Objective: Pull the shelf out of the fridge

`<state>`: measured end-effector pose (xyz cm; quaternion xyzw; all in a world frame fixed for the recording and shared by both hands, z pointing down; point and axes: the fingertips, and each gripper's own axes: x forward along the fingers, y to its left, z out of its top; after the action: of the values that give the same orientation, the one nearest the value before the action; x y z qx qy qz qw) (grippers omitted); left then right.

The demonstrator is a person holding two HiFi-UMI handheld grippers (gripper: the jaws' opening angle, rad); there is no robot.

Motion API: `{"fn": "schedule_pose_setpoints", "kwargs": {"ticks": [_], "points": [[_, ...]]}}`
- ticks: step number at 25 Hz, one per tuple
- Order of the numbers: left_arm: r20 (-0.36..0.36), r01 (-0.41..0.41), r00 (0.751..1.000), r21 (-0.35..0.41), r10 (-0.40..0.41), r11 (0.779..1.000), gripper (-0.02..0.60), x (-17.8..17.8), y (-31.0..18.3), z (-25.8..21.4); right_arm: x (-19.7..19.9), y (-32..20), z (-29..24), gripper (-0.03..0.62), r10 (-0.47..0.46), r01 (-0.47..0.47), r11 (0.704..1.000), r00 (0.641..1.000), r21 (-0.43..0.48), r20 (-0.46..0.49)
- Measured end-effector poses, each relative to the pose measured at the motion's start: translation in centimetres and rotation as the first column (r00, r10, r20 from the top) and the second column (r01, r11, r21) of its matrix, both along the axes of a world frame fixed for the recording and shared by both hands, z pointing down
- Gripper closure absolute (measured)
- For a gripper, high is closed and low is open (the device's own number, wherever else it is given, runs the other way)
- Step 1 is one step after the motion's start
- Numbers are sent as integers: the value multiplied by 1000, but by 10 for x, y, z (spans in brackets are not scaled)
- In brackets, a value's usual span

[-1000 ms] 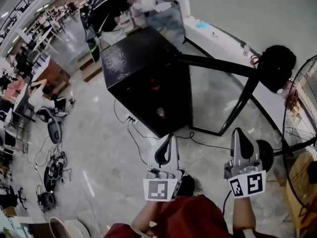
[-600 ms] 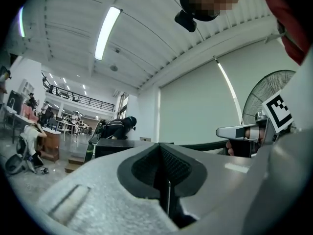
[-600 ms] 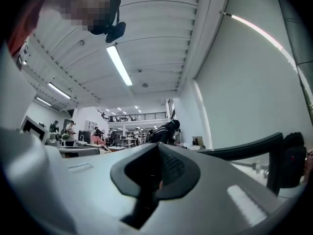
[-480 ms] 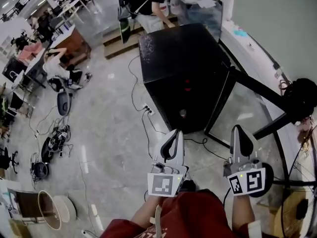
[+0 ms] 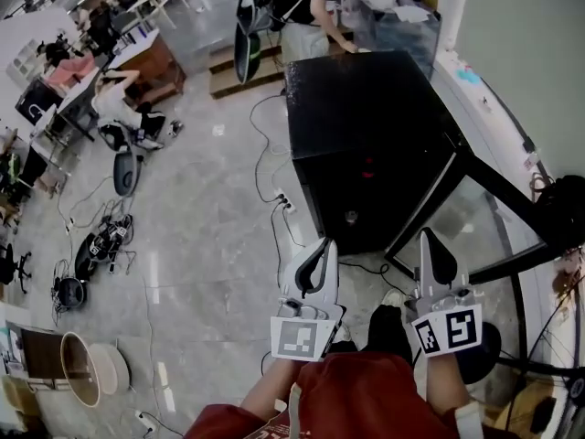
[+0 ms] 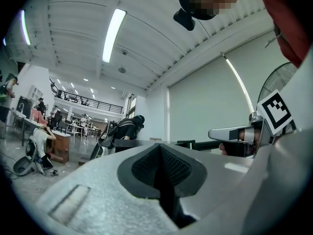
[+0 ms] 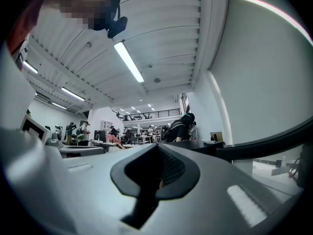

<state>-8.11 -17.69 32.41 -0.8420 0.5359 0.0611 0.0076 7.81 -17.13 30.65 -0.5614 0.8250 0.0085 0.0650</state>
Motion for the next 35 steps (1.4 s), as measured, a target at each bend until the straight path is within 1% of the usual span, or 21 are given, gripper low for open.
{"fn": "schedule_pose_setpoints", "kwargs": {"ticks": [2, 5, 8, 11, 15, 21, 27, 32, 35], "points": [[4, 21, 1000, -2, -21, 1000, 575, -2, -8, 4, -2, -11, 5, 595, -19, 19, 1000, 1000, -6, 3], [-6, 81, 997, 4, -81, 997, 575, -7, -21, 6, -6, -33, 10, 595, -57, 57, 998, 998, -11, 10], [12, 127, 992, -15, -127, 992, 575, -9, -31, 8, -7, -49, 9, 595, -83, 83, 997, 997, -8, -8], [9, 118, 993, -9, -118, 993, 575, -5, -39, 8, -6, -63, 8, 595, -86, 86, 996, 996, -6, -6], [18, 120, 993, -27, -119, 992, 575, -5, -47, 17, -9, -73, 17, 595, -93, 93, 995, 996, -22, -4], [33, 120, 992, -43, -119, 992, 575, -4, -53, 24, -16, -83, 39, 595, -96, 95, 993, 995, -74, -3], [42, 138, 990, -44, -136, 989, 575, -5, -61, 33, -16, -104, 73, 595, -75, 76, 987, 997, -141, 12], [59, 148, 988, -61, -145, 987, 575, -7, -62, 41, -19, -124, 102, 595, -61, 70, 974, 997, -215, 48], [55, 157, 987, -66, -153, 985, 575, -9, -64, 41, -20, -138, 114, 595, -46, 75, 962, 992, -263, 115]]}}
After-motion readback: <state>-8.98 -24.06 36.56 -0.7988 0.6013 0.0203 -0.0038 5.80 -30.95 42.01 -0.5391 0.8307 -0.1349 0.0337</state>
